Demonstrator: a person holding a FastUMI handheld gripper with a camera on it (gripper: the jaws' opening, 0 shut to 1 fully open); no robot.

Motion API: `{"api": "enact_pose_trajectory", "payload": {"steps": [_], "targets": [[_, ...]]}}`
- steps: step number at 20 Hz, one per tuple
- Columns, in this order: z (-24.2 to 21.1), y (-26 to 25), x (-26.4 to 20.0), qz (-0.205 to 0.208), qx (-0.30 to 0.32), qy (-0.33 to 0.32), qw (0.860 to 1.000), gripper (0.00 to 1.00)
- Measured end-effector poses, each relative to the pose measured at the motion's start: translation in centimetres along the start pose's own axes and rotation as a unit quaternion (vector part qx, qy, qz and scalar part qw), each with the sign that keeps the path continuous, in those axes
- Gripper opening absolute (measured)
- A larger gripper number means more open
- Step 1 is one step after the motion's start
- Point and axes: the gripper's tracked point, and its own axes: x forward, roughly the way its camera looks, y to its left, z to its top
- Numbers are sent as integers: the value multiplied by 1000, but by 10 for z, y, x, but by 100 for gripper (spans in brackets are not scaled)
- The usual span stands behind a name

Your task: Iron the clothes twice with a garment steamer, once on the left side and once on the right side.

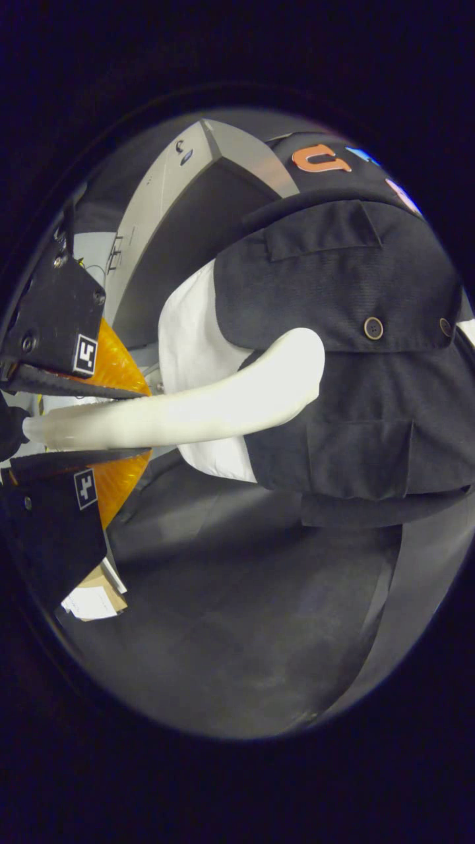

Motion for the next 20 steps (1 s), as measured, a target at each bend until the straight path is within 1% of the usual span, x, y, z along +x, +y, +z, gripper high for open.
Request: {"api": "enact_pose_trajectory", "payload": {"steps": [2, 5, 12, 16, 20], "targets": [[-9, 2, -8, 3, -1, -9, 1000, 38], [-34, 15, -30, 15, 8, -14, 1000, 38], [-116, 46, -99, 15, 38, -28, 999, 38], [-167, 65, -140, 12, 41, -28, 999, 38], [-203, 87, -176, 16, 28, -39, 999, 38]]}}
